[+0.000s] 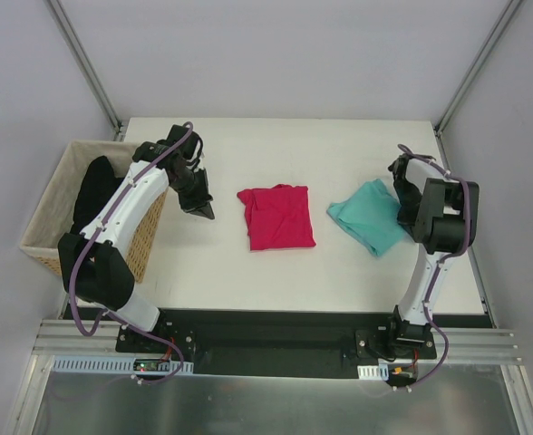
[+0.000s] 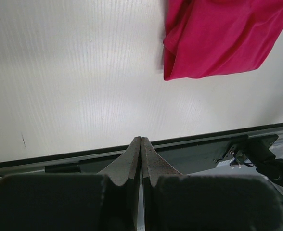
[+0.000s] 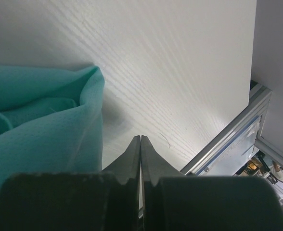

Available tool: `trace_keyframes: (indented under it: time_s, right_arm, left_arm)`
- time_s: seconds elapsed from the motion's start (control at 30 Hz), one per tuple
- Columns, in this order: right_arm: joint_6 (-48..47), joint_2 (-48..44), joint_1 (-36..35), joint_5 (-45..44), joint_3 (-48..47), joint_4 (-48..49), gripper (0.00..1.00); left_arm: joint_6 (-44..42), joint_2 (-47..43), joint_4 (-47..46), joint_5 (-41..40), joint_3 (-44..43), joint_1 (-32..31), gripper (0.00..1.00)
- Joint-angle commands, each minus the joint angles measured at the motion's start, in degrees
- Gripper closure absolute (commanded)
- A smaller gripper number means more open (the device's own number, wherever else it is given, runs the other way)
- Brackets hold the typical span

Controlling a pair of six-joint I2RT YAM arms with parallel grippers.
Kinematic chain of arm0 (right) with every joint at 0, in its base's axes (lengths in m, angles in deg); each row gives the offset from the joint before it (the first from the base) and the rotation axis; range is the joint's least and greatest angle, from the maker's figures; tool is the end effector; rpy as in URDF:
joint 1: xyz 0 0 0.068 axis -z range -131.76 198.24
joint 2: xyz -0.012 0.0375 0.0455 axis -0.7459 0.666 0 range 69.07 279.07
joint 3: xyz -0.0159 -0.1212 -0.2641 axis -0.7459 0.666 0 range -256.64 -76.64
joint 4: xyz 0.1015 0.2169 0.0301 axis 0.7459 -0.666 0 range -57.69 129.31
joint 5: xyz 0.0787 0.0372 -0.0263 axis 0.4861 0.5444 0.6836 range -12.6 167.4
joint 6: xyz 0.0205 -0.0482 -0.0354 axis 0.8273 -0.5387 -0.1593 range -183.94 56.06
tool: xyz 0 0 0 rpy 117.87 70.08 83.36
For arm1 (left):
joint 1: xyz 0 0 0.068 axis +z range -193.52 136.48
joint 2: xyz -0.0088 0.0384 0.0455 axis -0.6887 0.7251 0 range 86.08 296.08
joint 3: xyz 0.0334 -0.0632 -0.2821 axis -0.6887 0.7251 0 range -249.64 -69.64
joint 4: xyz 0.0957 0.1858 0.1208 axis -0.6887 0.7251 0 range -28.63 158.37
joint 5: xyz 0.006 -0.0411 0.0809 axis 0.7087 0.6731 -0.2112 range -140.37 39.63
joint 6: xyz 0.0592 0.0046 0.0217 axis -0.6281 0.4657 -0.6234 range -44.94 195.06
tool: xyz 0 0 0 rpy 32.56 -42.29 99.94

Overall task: Fold and stack the t-shirts
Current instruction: Put the neatly folded tshirt into the corner of the board with both arms

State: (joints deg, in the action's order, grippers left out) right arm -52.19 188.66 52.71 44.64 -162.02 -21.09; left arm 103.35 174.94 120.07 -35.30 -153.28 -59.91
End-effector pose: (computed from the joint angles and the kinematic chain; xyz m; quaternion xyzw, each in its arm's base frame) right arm 0.3658 -0.0551 0.1690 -0.1240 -0.9507 0.2836 0.0206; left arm 0.2800 -0.0956 0.3271 -0.0708 0.9637 -0.2031 0.1583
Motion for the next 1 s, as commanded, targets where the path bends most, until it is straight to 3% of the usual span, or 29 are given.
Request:
trace_keyframes:
  time_s: [0.0,0.4,0.97]
  right_arm:
    - [1.6,-3.5,-0.9,-1.6,1.1,-1.4,0.99]
    - [1.3,-4.5,-2.0,-1.7,-9.6,-6.3,0.99]
    - [5.0,-11.2,-12.9,-0.7,1.5,-6.1,0.99]
  left_arm:
    - [-0.8,0.5,-0.1,1.8,-2.2,0.4,1.0]
    - [-0.5,1.3,-0.3,0.9,-2.2,0.4,1.0]
    - [-0.1,1.8,-1.7,2.0,-1.1,0.4,1.0]
